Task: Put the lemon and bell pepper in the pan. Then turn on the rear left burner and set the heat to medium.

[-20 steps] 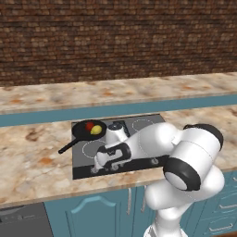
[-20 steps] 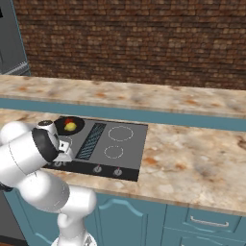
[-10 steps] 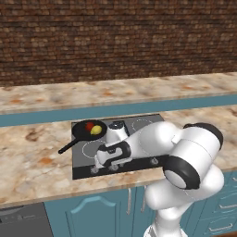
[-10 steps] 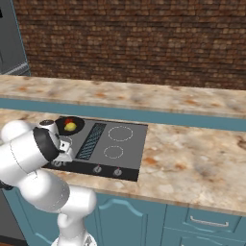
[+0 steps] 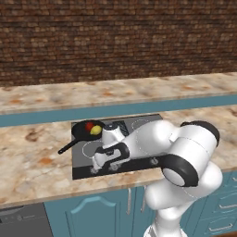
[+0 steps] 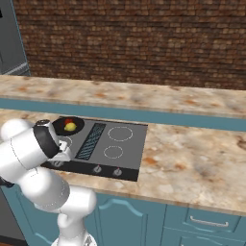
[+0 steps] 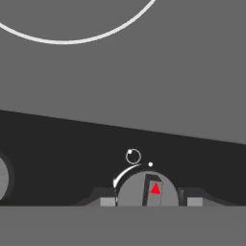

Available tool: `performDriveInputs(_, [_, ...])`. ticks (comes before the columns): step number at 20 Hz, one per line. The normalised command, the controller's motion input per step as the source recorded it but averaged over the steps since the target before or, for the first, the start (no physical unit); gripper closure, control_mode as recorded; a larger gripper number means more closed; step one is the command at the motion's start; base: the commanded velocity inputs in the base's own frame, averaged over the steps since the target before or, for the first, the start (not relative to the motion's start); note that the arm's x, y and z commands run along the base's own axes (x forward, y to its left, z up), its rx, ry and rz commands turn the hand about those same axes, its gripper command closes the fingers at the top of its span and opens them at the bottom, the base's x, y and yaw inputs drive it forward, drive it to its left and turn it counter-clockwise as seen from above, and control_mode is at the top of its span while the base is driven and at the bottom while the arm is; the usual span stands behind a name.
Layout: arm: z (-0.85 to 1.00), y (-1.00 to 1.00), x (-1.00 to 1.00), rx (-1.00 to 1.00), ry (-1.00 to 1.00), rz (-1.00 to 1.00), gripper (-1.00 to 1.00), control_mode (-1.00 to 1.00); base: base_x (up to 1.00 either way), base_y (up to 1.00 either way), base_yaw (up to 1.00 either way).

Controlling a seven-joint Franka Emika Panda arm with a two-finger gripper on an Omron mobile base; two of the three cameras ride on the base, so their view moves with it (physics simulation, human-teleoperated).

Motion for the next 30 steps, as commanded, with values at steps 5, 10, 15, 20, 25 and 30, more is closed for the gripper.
performDriveInputs(5, [-0.39,-0.36,-0.08,-0.22,0.0,0.23,1.0,-1.0,0.0,0.0,0.0])
performDriveInputs(10, [-0.43,0.03,-0.28,-0.3,0.0,0.41,1.0,-1.0,0.0,0.0,0.0])
performDriveInputs(15, [-0.88,-0.17,-0.63,-0.28,0.0,0.61,1.0,-1.0,0.0,0.0,0.0])
performDriveInputs(20, [-1.0,0.0,-1.0,-0.49,0.0,0.67,1.0,-1.0,0.0,0.0,0.0])
performDriveInputs(25, [-1.0,0.0,-0.89,-0.44,0.0,0.61,1.0,-1.0,0.0,0.0,0.0])
performDriveInputs(30, [-0.99,0.0,-0.9,-0.41,0.03,0.56,1.0,-1.0,0.0,0.0,0.0])
